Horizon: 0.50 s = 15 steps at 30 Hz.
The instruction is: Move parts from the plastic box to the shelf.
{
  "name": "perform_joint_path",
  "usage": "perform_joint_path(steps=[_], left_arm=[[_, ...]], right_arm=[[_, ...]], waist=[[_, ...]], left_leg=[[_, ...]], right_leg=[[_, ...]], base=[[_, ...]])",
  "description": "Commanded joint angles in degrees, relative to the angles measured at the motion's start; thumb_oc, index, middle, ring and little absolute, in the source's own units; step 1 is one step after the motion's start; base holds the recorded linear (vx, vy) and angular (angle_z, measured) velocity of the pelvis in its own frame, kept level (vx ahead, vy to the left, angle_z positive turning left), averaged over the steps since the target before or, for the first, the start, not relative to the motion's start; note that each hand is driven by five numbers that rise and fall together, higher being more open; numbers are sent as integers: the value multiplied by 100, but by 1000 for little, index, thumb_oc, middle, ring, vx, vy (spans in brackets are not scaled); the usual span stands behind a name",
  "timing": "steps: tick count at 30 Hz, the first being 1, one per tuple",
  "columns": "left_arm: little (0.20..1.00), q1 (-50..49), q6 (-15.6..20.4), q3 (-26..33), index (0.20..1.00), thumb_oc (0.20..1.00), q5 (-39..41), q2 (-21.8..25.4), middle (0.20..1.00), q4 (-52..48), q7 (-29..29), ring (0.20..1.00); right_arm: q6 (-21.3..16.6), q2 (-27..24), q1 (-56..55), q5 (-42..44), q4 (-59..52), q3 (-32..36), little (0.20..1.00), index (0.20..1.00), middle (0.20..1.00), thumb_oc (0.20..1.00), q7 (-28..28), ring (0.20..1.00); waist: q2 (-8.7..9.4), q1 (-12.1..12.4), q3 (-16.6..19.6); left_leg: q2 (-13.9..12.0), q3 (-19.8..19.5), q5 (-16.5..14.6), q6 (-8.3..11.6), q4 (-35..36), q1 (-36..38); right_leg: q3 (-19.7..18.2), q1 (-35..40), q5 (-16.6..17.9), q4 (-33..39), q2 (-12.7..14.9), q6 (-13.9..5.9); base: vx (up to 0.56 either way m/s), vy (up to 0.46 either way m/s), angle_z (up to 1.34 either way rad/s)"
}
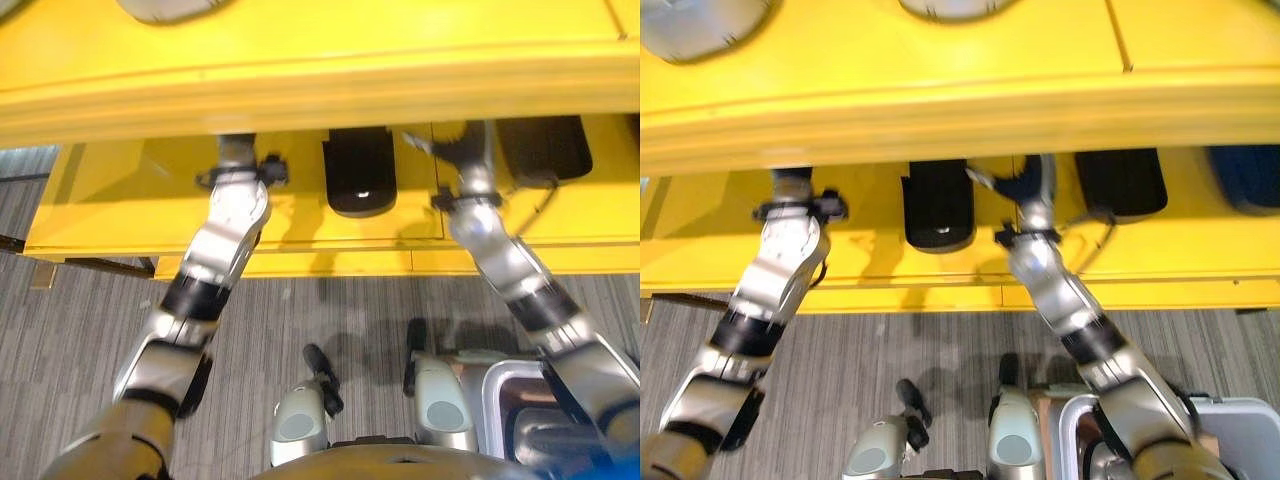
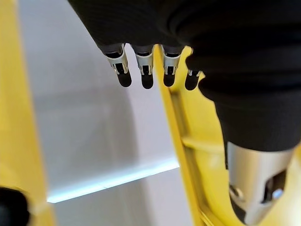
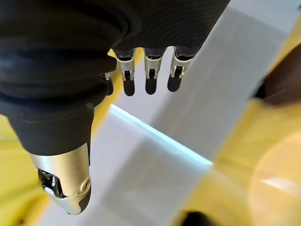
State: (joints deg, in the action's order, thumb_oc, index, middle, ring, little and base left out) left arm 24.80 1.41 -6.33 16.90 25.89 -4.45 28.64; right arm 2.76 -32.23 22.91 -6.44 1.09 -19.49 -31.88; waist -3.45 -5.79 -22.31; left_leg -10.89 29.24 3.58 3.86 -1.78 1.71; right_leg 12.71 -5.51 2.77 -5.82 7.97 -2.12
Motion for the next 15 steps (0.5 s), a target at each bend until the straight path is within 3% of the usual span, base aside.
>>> perform_joint_path(steps=[1,3,4,6,9,12,15], left_arm=[[1000,-942,135,423,1000,1000,21,-45,1000,-663,-244,1000],[1000,-1214,101,531,1000,1000,-4,-63,1000,-836,-316,1000],[1000,-1619,66,786,1000,1000,122,-33,1000,-1083,-480,1000],[1000,-1724,44,841,1000,1000,225,-24,1000,-1153,-535,1000],[1000,-2211,327,1229,1000,1000,434,155,1000,-1364,-742,1000],[1000,-2363,307,1320,1000,1000,596,296,1000,-1413,-847,1000],[1000,-2474,307,1380,1000,1000,725,396,1000,-1411,-974,1000]], right_arm=[[-1024,-95,-1101,-545,-1415,753,1000,1000,1000,1000,1033,1000],[-1163,-156,-1429,-554,-1630,953,1000,1000,1000,1000,1264,1000],[-1490,-344,-1899,-550,-1972,1338,1000,1000,1000,1000,1614,1000],[-1532,-413,-2032,-426,-2072,1466,1000,1000,1000,1000,1753,1000],[-1956,-722,-2561,-135,-2451,1963,1000,1000,1000,1000,2590,1000],[-1855,-886,-2724,112,-2570,2035,1000,1000,1000,1000,3118,1000],[-1984,-1079,-2788,-134,-2591,1994,1000,1000,1000,1000,3428,1000]], waist=[[278,-158,686],[305,-182,740],[361,-255,765],[373,-263,784],[469,-313,778],[510,-297,748],[544,-252,714]], left_leg=[[-100,-493,-425,165,-343,-41],[-110,-443,-415,144,-312,-8],[-106,-377,-453,147,-286,84],[-106,-355,-456,150,-279,102],[-87,-249,-523,135,-312,105],[-84,-214,-572,113,-363,73],[-75,-203,-582,104,-377,42]], right_leg=[[-73,158,-900,-557,142,-390],[-101,189,-858,-485,110,-383],[-117,266,-881,-437,103,-410],[-120,281,-879,-424,96,-413],[-155,273,-891,-413,57,-441],[-164,257,-907,-423,48,-446],[-145,259,-893,-390,47,-457]], base=[[135,16,-8],[83,-2,-11],[56,-4,-16],[28,4,-14],[-6,4,-3],[-35,-6,-5],[-54,-15,-1]])
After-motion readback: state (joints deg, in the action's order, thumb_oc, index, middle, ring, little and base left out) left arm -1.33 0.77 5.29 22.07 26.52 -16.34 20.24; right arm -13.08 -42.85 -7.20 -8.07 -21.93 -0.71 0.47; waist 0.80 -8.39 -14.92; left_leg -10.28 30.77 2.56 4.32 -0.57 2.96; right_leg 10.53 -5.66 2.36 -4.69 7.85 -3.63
